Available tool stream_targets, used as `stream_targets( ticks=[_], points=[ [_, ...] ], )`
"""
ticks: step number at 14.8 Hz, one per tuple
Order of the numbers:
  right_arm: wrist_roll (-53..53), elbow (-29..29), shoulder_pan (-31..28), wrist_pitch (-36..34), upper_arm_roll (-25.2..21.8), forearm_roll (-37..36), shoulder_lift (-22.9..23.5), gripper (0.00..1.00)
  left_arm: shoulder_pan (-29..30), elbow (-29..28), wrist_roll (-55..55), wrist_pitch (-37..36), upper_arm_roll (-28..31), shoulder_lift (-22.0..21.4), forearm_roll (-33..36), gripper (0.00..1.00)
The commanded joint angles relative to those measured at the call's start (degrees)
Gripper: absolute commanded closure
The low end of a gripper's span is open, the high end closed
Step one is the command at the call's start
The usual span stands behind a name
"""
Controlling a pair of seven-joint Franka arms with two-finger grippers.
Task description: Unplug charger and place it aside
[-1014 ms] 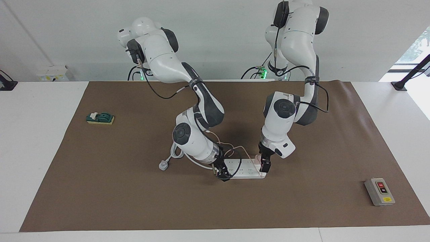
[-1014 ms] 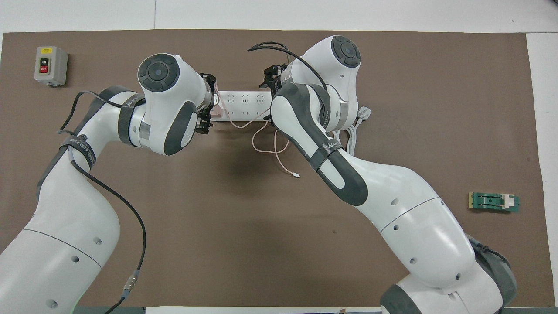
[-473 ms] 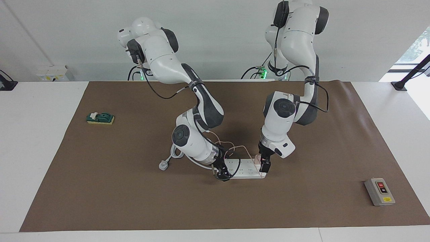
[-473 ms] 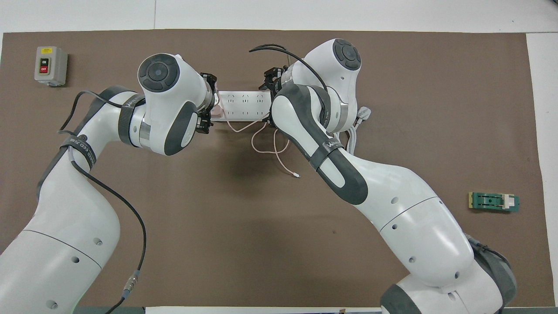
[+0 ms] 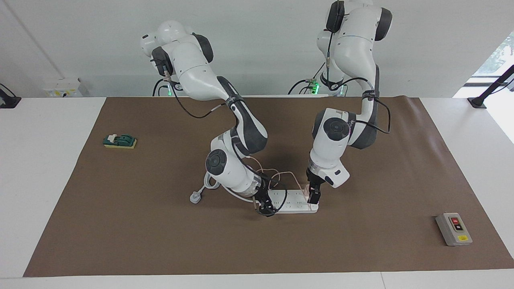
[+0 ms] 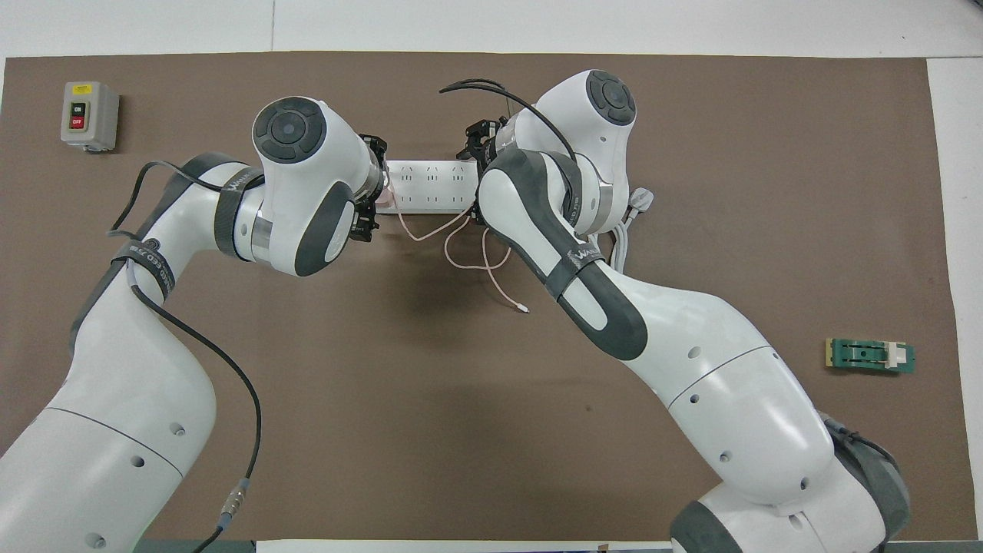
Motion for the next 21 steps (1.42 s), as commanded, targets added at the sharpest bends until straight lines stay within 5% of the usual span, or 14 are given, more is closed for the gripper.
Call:
stream_targets(
  ticks=[1,3,5,6,7,10,14,21],
  points=[
    [-0.96,-1.94,-0.11,4.33,0.02,0.81,-0.11,0.0,-0.37,-2.01,-1.26,-1.47,0.66,-2.08,1.13,0.2],
    [-0.96,-2.56,-0.11,4.77,0.02,1.08,-0.11,0.0,-0.45,-2.01,-1.61,-1.3,0.66,-2.08,1.04,0.39],
    [-0.96,-2.65,-0.02,4.86,0.02,1.52,-0.11,0.0,-0.63,-1.84,-2.05,-0.6,0.66,-2.08,0.6,0.68],
    [-0.96,-2.65,0.07,4.86,0.02,1.52,-0.11,0.0,-0.54,-1.66,-2.75,-0.33,0.66,-1.91,0.6,0.91],
    [-0.96,-2.74,0.07,4.86,-0.07,1.78,-0.2,0.0,-0.46,-1.48,-2.84,-0.33,0.66,-1.91,0.6,1.0],
    [-0.96,-2.74,0.07,5.04,0.02,1.87,-0.2,0.2,-0.63,-1.05,-2.76,0.2,0.66,-1.73,0.95,1.0],
    [-0.96,-3.44,0.33,6.44,-0.07,3.0,-0.29,0.61,-0.54,0.09,-2.67,-0.85,0.66,-1.73,1.04,1.0],
    [-0.96,-4.32,0.42,8.55,-0.07,3.1,-0.46,0.64,1.65,6.51,1.63,-11.21,0.84,-3.13,1.04,1.0]
  ],
)
